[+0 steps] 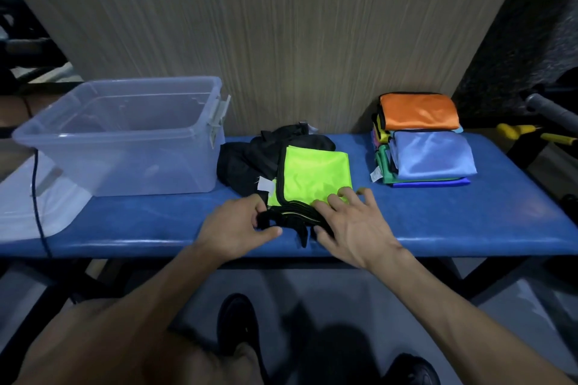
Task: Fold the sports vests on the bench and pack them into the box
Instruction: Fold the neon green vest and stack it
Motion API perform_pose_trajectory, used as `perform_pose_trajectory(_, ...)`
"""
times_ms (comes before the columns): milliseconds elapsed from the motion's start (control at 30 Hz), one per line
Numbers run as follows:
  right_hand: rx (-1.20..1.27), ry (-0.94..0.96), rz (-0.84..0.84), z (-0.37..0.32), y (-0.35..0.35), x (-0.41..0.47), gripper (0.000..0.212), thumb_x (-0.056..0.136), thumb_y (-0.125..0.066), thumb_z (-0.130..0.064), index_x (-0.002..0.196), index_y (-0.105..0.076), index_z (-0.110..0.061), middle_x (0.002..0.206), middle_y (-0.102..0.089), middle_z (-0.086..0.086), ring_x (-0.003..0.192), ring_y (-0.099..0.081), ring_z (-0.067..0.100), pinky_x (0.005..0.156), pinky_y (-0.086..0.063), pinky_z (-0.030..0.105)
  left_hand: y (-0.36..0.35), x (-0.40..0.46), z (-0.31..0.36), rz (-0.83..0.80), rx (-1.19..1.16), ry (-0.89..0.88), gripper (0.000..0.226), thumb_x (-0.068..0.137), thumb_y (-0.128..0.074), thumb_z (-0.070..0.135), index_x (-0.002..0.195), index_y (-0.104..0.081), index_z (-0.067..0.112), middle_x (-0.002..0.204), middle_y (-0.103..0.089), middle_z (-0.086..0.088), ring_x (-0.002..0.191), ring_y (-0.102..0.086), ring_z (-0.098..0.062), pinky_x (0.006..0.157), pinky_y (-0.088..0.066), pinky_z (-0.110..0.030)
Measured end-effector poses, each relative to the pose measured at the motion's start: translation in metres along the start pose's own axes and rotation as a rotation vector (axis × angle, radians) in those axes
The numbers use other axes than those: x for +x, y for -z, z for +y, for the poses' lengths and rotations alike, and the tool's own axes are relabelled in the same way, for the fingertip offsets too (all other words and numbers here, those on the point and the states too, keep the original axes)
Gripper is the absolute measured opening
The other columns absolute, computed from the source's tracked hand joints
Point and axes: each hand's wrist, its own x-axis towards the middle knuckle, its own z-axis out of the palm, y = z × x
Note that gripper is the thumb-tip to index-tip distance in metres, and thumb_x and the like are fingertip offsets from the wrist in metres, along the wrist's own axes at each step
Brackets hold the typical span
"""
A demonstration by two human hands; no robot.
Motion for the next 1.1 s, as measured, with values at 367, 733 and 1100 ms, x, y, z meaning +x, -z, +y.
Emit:
perform_pose_trajectory(367,-0.037,-0.111,-0.042,-0.013,0.001,0.012,0.067,0.089,-0.028,-0.074,0.094,-0.067,-0.02,0.087,-0.068,0.002,0.096,-0.061,0.032,0.099,-0.039,0.057,-0.023,-0.01,0.028,0.107,0.024,-0.197,0.018,0.097,-0.064,0.039,0.1,-0.06,0.022,0.092,-0.067,0.007,0.087,-0.063,-0.023,0.071,-0.047,-0.039)
perform_pose_trajectory(733,-0.041,-0.13,-0.022,-0.017,-0.001,0.017,0.069,0.084,-0.028,-0.078,0.09,-0.065,-0.02,0.082,-0.067,0.002,0.087,-0.061,0.033,0.096,-0.039,0.056,-0.031,-0.005,0.025,-0.017,-0.235,-0.186,0.039,0.07,-0.084,0.048,0.087,-0.055,0.028,0.076,-0.057,0.009,0.066,-0.055,-0.005,0.061,-0.048,-0.027)
perform_pose_trajectory(1100,-0.078,-0.095,-0.065,-0.02,-0.003,0.015,0.069,0.089,-0.026,-0.075,0.116,-0.064,-0.023,0.092,-0.07,0.004,0.095,-0.062,0.034,0.102,-0.036,0.06,-0.026,-0.009,0.009,0.136,0.04,-0.44,0.014,0.089,-0.069,0.034,0.096,-0.057,0.031,0.097,-0.051,0.014,0.087,-0.055,-0.014,0.065,-0.053,-0.041)
